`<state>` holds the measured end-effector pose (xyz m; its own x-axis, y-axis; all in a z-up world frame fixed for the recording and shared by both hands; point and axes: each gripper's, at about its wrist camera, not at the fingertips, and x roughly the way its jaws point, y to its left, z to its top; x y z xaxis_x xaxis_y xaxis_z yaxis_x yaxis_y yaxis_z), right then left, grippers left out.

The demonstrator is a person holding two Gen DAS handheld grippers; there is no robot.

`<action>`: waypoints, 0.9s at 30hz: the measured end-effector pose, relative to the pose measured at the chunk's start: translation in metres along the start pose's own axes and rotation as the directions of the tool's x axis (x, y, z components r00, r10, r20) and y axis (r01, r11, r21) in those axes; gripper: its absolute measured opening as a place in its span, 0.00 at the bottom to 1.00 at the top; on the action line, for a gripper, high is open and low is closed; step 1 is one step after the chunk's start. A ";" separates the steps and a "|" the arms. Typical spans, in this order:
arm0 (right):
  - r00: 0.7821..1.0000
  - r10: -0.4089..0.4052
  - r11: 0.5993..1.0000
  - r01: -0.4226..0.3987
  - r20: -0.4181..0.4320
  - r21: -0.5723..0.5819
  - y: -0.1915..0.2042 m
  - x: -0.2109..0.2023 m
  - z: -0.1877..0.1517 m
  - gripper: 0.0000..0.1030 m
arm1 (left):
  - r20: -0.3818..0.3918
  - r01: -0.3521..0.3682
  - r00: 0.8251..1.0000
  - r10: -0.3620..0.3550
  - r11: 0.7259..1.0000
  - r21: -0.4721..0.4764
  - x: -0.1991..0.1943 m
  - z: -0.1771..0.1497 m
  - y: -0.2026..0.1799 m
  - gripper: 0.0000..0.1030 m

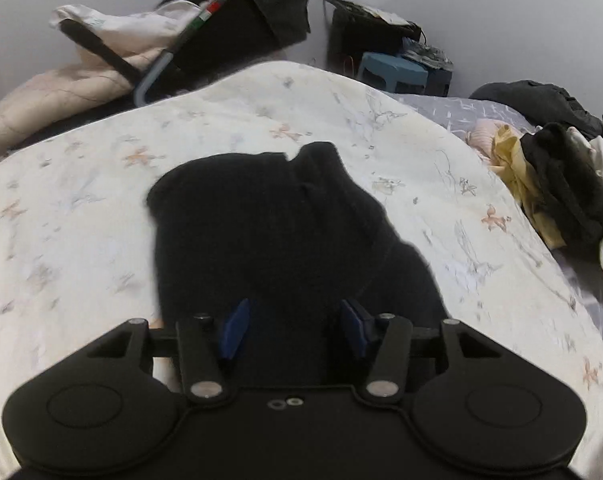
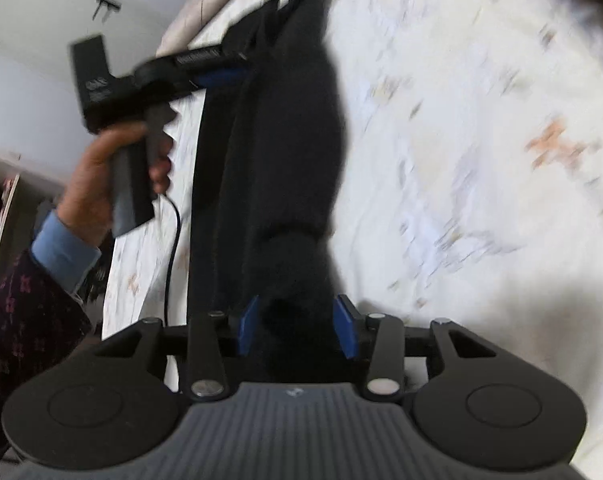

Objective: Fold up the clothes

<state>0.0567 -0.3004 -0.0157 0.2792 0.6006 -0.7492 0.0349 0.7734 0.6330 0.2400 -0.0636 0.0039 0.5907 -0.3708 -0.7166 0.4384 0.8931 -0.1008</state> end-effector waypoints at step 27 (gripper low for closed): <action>0.982 0.033 0.997 -0.046 -0.187 -0.065 0.073 0.064 -0.030 0.49 | 0.130 0.180 0.970 -0.207 0.965 0.192 -0.062 0.008 -0.053 0.50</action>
<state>0.0483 -0.1992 -0.0233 0.0956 0.6533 -0.7510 -0.0409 0.7564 0.6528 0.1849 -0.0901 0.0594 0.5700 -0.5775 -0.5845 0.6596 0.7457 -0.0936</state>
